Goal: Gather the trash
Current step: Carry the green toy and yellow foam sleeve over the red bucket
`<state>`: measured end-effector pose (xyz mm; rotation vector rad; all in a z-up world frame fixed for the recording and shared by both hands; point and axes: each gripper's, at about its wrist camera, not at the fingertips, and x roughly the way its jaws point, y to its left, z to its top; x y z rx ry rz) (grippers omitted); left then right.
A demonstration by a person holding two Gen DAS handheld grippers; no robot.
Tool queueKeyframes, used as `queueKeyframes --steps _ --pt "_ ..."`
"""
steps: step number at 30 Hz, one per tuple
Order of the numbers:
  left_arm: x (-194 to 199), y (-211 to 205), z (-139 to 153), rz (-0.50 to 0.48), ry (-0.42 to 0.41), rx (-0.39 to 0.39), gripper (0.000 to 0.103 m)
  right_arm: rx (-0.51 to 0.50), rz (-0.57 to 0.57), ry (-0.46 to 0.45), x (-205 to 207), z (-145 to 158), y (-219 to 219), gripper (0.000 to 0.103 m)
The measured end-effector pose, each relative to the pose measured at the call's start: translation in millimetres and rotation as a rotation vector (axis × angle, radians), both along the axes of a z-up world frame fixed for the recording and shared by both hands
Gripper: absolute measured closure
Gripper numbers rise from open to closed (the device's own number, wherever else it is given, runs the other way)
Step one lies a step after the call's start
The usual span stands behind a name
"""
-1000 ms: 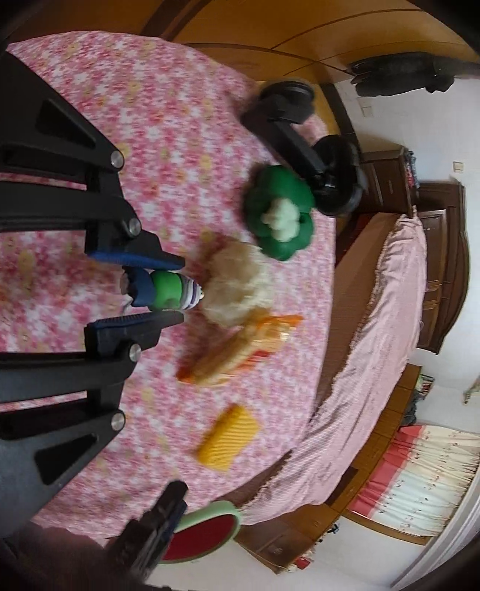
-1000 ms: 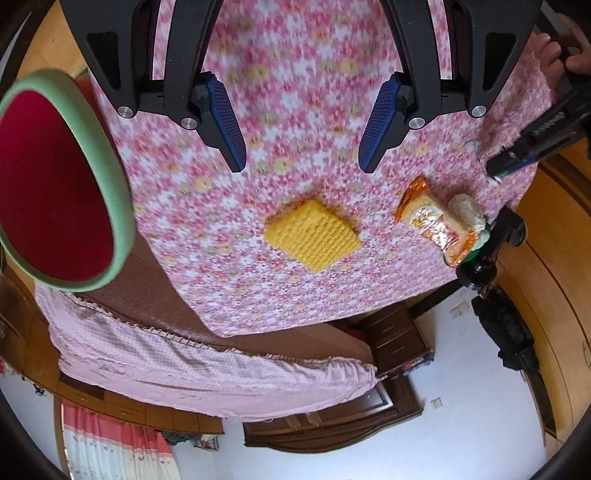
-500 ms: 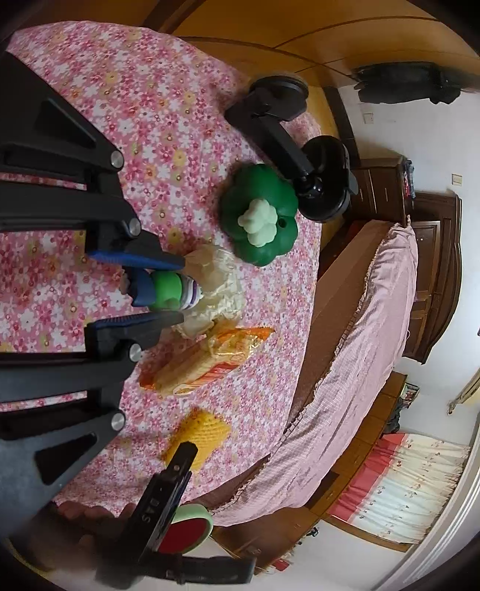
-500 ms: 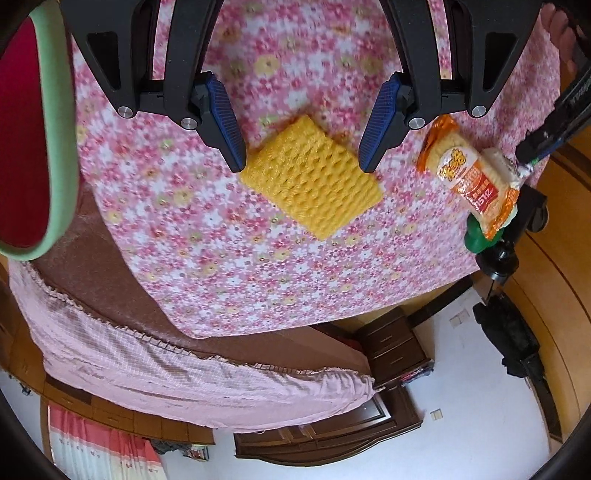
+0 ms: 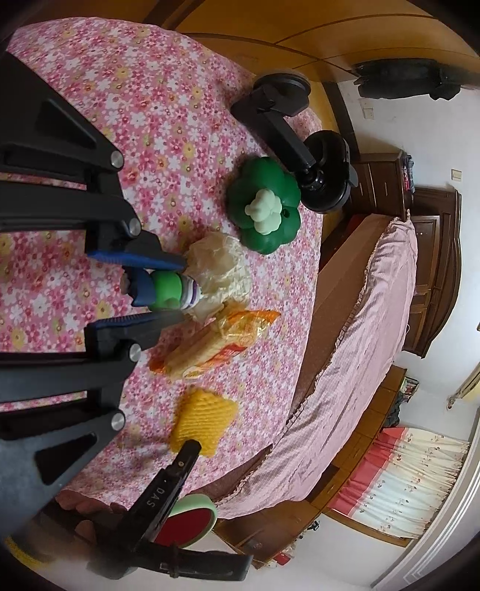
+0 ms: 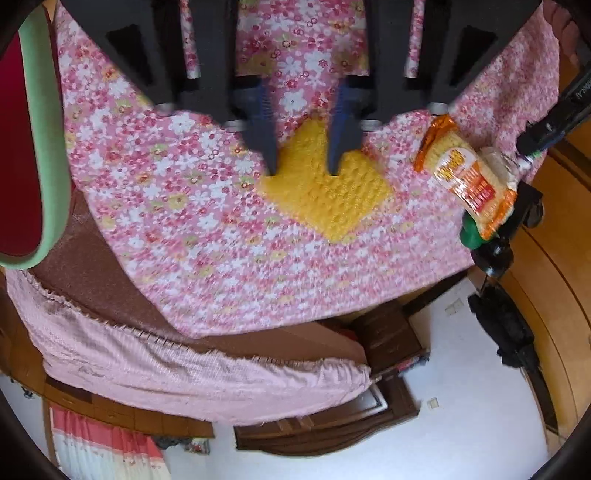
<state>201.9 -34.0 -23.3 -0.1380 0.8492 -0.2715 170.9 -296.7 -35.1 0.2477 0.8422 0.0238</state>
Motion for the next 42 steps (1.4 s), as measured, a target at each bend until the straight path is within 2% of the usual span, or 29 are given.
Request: queueKeyframes --steps 9,20,33,42 --pt "-23 0 13 -0.017 -0.023 -0.008 0.081 -0.015 0.036 -0.075 -41 23 13 0.094" --pt "-61 -15 38 -0.072 -0.077 -0.020 0.081 -0.034 -0.012 -0.191 -114 64 19 0.094" --pt "-94 -40 64 -0.139 -0.119 -0.040 0.081 -0.013 -0.146 -0.281 -180 93 -12 0.094" --pt "-105 -86 69 -0.229 -0.137 -0.009 0.081 -0.002 -0.263 -0.310 -211 99 -51 0.094"
